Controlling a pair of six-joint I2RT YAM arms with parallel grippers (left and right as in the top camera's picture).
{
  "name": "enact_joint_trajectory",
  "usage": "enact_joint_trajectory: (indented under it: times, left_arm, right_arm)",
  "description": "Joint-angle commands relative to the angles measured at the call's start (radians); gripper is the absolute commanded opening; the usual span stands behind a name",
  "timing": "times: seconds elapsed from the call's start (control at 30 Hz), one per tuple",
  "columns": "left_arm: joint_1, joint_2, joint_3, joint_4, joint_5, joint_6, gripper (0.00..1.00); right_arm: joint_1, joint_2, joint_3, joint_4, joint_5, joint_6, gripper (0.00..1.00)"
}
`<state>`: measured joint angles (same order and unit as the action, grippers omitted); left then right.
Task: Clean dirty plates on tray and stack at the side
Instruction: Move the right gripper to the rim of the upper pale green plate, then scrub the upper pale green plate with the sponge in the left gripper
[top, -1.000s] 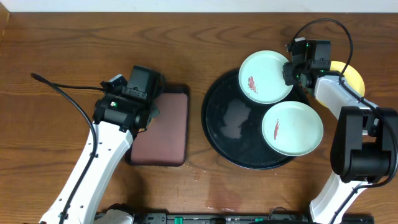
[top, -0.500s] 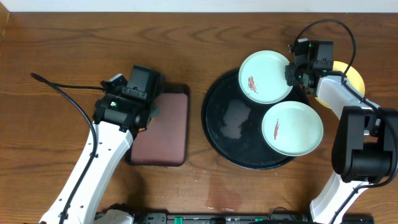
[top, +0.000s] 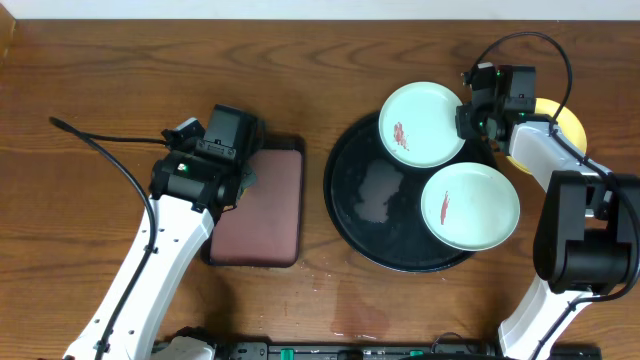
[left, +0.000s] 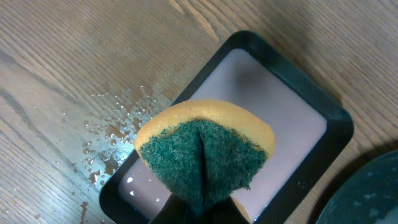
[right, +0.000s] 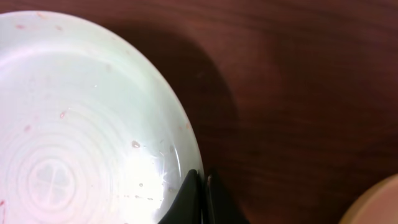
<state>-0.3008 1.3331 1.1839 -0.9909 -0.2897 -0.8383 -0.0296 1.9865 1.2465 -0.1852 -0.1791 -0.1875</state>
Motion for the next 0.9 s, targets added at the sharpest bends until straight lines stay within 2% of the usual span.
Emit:
enact_joint_trajectory:
  times: [0.0, 0.2, 0.53, 0.67, 0.87]
  left_arm:
    - [0.006, 0.006, -0.009, -0.001, -0.006, -0.006, 0.08]
    - [0.006, 0.006, -0.009, 0.005, -0.006, -0.005, 0.07]
    - [0.006, 0.006, -0.009, 0.018, 0.037, -0.002, 0.07]
    - [0.006, 0.006, -0.009, 0.022, 0.066, -0.001, 0.08]
    - [-0.022, 0.006, -0.009, 0.124, 0.258, 0.175, 0.07]
  right_arm:
    - [-0.002, -0.050, 0.003, -0.019, -0.070, 0.052, 0.01]
    - [0.010, -0.145, 0.003, -0.098, -0.245, 0.133, 0.01]
    - [0.124, -0.169, 0.002, -0.342, -0.230, 0.217, 0.01]
    - [0.157, -0.168, 0.002, -0.432, -0.142, 0.247, 0.01]
    - [0.162, -0.167, 0.000, -0.494, -0.139, 0.247, 0.01]
